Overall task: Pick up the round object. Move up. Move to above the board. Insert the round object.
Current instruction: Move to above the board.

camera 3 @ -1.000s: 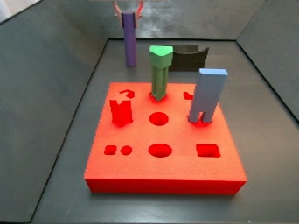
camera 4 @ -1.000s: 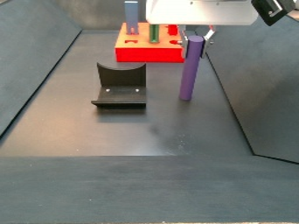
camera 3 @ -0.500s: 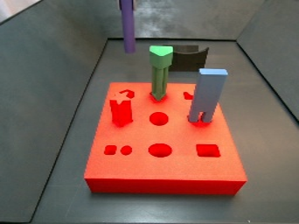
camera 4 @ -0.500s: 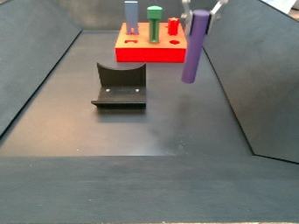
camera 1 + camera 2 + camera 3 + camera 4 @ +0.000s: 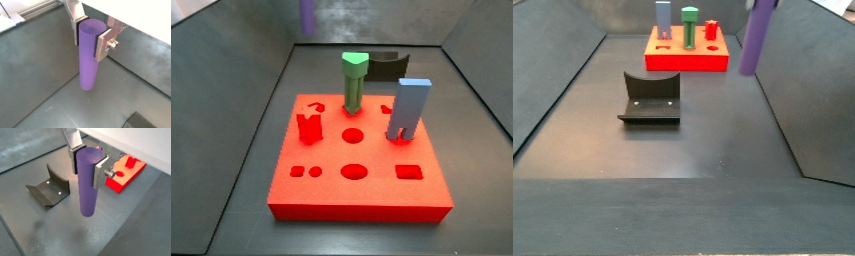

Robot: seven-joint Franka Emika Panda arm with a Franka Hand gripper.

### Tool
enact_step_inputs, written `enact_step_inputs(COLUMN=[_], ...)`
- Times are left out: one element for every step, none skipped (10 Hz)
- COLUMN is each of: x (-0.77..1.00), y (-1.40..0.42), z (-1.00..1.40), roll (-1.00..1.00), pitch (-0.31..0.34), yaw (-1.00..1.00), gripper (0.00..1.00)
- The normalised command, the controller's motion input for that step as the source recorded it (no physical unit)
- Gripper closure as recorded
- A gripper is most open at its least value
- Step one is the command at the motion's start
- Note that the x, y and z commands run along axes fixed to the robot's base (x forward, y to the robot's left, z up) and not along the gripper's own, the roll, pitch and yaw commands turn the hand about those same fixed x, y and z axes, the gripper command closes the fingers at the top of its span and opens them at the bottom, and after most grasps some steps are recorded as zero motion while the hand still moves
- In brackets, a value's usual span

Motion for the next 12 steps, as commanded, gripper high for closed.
enact_step_inputs(x=[-0.16,-0.11,-0.04,-0.02,-0.01,0.29,0.3,0.31,0.32,0.32,0.33,0.34], y=[0.16,0.12,0.08,0.06,0.05,-1.0,-1.0,-1.0,-1.0,-1.0,-1.0,-1.0], z=[1.0,0.84,0.61,0.44,0.27,0.1,0.08,0.08,0.09,0.08,0.09,0.09], roll=[-0.08,-0.05,-0.02,-0.01,-0.01,0.34,0.34,0.28,0.12,0.08,0.02,0.0], pitch=[0.032,0.053,0.075,0.087,0.089,0.325,0.3,0.278,0.227,0.194,0.148,0.131], yaw=[-0.04,-0.04,-0.04,-0.04,-0.04,-0.12,-0.08,-0.02,-0.01,-0.01,0.0,0.01], gripper=[1.0,1.0,1.0,1.0,1.0,1.0,1.0,1.0,1.0,1.0,1.0,1.0])
